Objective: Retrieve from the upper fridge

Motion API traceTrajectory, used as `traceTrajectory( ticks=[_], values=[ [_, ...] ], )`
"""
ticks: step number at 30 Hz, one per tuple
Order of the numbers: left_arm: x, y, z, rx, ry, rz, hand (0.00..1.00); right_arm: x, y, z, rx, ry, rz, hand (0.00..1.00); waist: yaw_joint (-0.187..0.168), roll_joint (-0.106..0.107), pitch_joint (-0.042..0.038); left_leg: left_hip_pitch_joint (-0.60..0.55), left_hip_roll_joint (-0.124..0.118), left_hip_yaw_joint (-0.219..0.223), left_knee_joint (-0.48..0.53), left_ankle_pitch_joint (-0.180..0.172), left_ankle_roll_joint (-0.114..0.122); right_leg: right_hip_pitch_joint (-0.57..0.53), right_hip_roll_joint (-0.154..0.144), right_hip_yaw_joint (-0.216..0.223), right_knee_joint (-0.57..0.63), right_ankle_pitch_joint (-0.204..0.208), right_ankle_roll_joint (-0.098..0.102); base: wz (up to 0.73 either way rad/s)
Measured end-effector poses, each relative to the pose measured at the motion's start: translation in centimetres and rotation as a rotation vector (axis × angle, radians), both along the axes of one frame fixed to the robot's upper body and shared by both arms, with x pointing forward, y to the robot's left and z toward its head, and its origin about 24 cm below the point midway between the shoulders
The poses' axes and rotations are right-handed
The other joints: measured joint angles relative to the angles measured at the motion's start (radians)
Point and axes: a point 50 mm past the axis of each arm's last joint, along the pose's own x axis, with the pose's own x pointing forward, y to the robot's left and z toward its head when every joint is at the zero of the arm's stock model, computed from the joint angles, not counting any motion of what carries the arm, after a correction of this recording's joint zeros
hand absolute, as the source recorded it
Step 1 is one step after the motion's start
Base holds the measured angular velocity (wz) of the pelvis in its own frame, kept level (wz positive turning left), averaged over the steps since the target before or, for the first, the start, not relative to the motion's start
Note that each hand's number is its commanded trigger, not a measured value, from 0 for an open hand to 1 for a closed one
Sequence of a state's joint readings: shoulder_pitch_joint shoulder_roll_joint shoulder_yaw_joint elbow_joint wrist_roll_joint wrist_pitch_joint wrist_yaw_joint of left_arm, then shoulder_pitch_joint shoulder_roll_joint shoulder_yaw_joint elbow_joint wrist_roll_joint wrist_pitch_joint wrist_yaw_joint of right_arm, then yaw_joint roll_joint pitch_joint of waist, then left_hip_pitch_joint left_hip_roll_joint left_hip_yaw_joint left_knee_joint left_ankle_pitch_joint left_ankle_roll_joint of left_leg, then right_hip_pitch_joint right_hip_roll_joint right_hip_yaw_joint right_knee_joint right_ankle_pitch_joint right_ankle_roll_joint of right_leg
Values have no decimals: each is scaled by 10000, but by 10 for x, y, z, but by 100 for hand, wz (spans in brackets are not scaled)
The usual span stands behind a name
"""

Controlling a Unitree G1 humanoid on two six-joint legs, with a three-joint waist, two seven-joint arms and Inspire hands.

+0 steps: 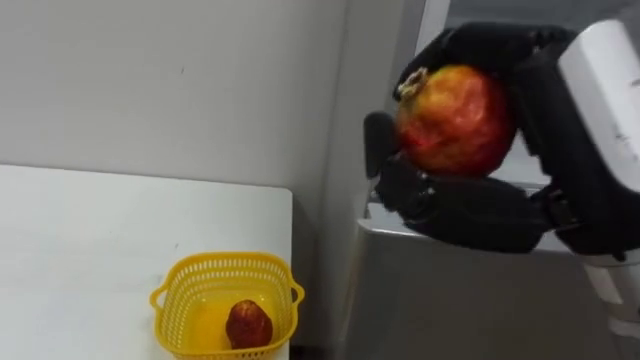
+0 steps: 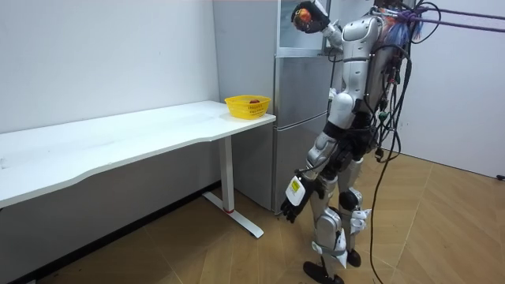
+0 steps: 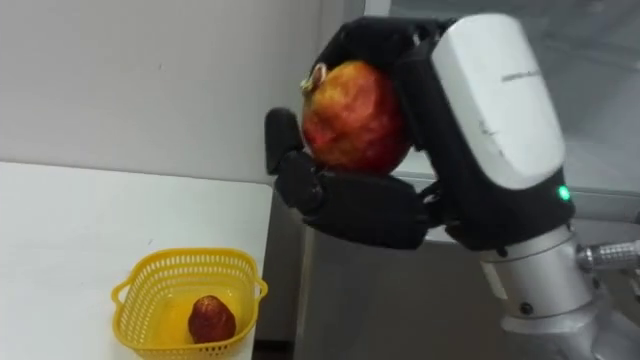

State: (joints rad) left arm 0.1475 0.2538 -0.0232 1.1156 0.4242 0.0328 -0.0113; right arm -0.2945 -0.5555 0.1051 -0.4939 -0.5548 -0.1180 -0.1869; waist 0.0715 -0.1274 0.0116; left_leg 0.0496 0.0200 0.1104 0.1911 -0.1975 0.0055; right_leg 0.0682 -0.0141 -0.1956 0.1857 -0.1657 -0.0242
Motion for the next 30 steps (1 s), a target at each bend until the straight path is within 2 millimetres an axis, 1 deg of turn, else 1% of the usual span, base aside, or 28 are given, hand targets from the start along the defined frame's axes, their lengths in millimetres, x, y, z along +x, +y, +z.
traceTrajectory(
  ticks=[1, 2, 3, 6, 7, 9, 11, 12, 13, 16, 17, 21, 25, 27, 29, 30],
  values=[
    [2, 0, 0, -29, -14, -41, 0, 1, 2, -2, -89, 158, 53, 100, 115, -53, 20, -57, -8, -44, 33, -1, 2, -21, -3, -32, -21, -3, 1, 12],
    [2, 0, 0, -35, 0, -78, 0, 1, 4, -4, -197, 357, 151, 100, 182, -85, 18, -91, -12, -77, 66, -7, 9, -20, -3, -71, -54, -5, 3, 12],
    [2, 0, 0, -39, 16, -95, 0, 2, 6, -6, -259, 454, 186, 100, 198, -99, 9, -124, -21, -124, 76, -10, 13, -14, -9, -110, -80, -6, 6, 15],
    [5, 0, 0, -37, -18, -127, 0, 3, 9, -9, -411, 700, 261, 100, 422, -182, -47, -164, -55, -303, 111, -6, 15, -5, -23, -268, -142, -6, 8, 16],
    [5, 1, 0, -21, -3, -116, 0, 4, 10, -10, -530, 706, 213, 100, 482, -196, -49, -182, -45, -326, 111, -6, 14, -3, -17, -291, -142, -6, 8, 10],
    [6, 0, 0, -37, 24, -109, 0, 7, 14, -14, -733, 816, 230, 100, 635, -203, -44, -229, -31, -354, 116, -7, 13, 14, -10, -334, -142, -5, 8, 7],
    [6, 0, 0, -133, 112, -110, 0, 14, 22, -21, -877, 1155, 308, 100, 792, -203, -35, -202, -19, -360, 81, -9, 8, 42, -8, -402, -143, -5, 9, 5],
    [7, 0, 0, -151, 108, -116, 0, 16, 23, -24, -891, 1275, 313, 100, 842, -205, -33, -202, -16, -350, 75, -9, 6, 43, -7, -417, -143, -5, 9, 0],
    [9, -1, 0, -208, 83, -134, 0, 19, 25, -30, -955, 1562, 266, 100, 990, -207, -26, -203, -15, -347, 69, -9, 5, 37, -5, -425, -145, -5, 10, 4],
    [10, -2, 0, -331, 113, -154, 0, 25, 27, -40, -1204, 2224, 201, 100, 1175, -206, 1, -250, -23, -481, 66, -10, 6, 44, -22, -539, -144, -5, 11, 10],
    [9, -1, 0, -309, 137, -152, 0, 28, 26, -44, -1249, 2429, 151, 100, 1249, -211, 28, -279, -62, -608, 67, -12, 8, 66, -24, -578, -143, -6, 12, 16],
    [9, -1, 0, -291, 143, -166, 0, 34, 25, -57, -1403, 3009, 3, 100, 1298, -262, 63, -396, -110, -818, 133, -8, 8, 65, -51, -761, -150, -10, 19, 16],
    [5, 0, -1, -299, 240, -132, 0, 49, 16, -68, -1507, 3621, -530, 100, 1426, -339, 105, -394, -136, -959, 167, -3, 10, 145, -62, -822, -165, -13, 22, 11],
    [4, -1, -1, -329, 266, -124, 0, 54, 13, -73, -1517, 3880, -786, 100, 1565, -361, 105, -429, -138, -989, 205, -5, 10, 143, -62, -844, -167, -13, 23, 8],
    [5, -2, -1, -389, 253, -134, 0, 58, 9, -79, -1555, 4169, -1092, 100, 1568, -376, 92, -575, -179, -1194, 322, -6, 11, 132, -99, -1082, -162, -26, 44, 25],
    [6, -1, -1, -404, 267, -116, 0, 59, 8, -80, -1582, 4226, -1178, 100, 1578, -386, 85, -594, -184, -1223, 328, -4, 10, 125, -101, -1082, -163, -28, 47, 21]
  ],
)
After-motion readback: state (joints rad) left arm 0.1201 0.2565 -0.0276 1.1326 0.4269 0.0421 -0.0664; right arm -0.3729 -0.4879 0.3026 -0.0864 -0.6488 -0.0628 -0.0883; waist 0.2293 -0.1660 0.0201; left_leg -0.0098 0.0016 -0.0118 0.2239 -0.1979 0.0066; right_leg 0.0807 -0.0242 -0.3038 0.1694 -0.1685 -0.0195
